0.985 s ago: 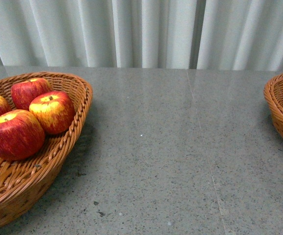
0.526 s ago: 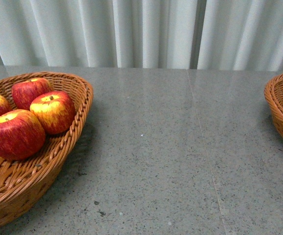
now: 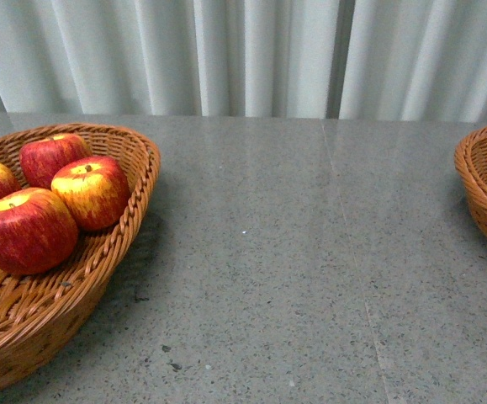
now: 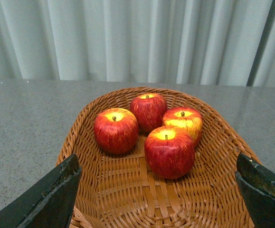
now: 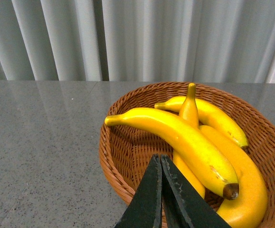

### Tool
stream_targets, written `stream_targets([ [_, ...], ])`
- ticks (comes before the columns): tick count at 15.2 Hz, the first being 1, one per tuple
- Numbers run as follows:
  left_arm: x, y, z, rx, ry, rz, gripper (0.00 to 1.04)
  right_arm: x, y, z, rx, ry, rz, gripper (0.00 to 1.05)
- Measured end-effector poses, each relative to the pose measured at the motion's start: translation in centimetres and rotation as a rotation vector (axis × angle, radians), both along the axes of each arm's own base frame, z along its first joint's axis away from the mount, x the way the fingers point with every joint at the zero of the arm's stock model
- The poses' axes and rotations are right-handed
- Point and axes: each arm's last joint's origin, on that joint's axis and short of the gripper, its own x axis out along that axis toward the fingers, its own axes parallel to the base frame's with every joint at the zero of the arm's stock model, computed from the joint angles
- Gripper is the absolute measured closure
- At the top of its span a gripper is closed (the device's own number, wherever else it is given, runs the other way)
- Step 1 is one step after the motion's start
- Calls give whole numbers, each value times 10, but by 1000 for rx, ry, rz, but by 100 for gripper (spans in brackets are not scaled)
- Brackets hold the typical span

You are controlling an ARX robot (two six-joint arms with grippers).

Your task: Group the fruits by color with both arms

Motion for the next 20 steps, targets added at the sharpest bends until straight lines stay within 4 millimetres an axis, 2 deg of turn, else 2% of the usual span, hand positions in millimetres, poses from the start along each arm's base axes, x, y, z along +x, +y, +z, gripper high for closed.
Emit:
stream_targets([
  [10,0,0,0,0,0,0,7,0,0,1,-2,-4,0,102],
  [12,0,0,0,0,0,0,7,0,0,1,-2,-4,0,71],
  [13,0,0,0,0,0,0,7,0,0,1,-2,-4,0,60],
  [14,0,0,0,0,0,0,7,0,0,1,-2,-4,0,42],
  [17,0,0,0,0,0,0,7,0,0,1,-2,-4,0,5],
  [20,0,0,0,0,0,0,7,0,0,1,-2,-4,0,6],
])
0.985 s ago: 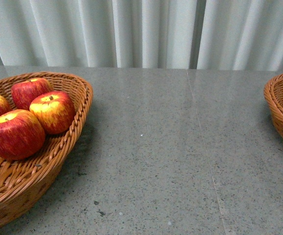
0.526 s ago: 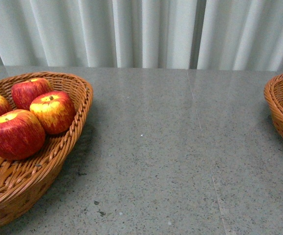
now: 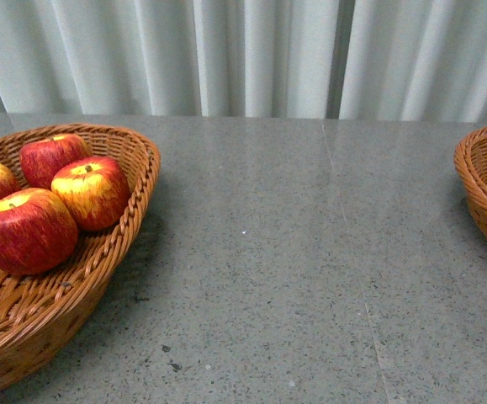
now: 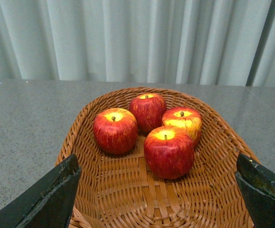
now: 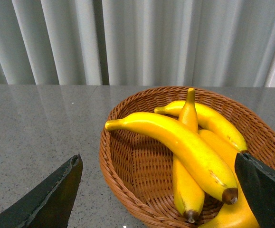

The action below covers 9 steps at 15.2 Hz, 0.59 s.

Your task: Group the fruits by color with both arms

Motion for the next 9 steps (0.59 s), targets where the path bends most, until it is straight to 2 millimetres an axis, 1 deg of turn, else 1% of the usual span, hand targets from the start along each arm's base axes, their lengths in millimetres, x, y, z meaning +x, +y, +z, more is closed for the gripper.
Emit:
stream_targets([
  [9,0,0,0,0,0,0,7,0,0,0,0,0,0,7],
])
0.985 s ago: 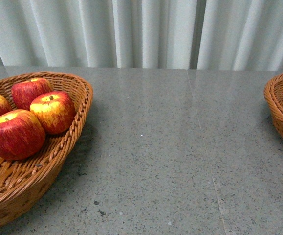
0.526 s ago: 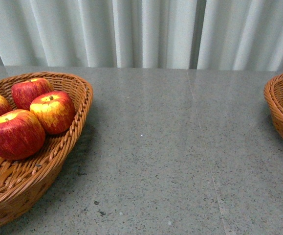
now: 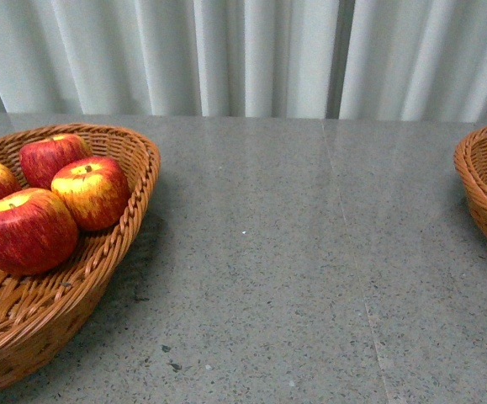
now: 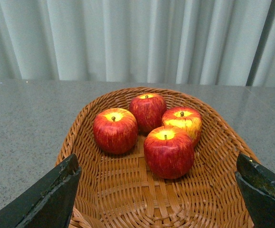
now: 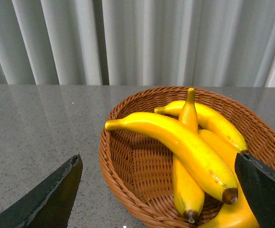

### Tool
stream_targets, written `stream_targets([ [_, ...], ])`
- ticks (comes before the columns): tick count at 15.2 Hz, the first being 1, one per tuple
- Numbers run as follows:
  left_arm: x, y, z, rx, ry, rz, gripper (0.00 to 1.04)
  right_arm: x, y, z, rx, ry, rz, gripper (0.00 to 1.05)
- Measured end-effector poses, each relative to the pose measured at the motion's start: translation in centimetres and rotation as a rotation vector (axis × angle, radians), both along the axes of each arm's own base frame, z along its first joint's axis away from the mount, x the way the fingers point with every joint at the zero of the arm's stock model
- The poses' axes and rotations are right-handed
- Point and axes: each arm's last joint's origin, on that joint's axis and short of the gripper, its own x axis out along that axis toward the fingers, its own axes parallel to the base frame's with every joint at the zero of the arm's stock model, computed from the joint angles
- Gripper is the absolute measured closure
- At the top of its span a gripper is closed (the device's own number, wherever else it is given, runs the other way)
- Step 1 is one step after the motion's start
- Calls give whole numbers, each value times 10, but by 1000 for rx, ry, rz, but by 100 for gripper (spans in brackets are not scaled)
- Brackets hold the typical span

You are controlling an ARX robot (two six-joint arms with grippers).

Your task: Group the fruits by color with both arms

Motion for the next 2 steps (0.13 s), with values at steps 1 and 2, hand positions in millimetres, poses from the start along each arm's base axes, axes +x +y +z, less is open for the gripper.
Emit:
stream_targets([
  [1,0,0,0,0,0,0,7,0,0,0,0,0,0,7],
  [2,0,0,0,0,0,0,7,0,0,0,0,0,0,7],
])
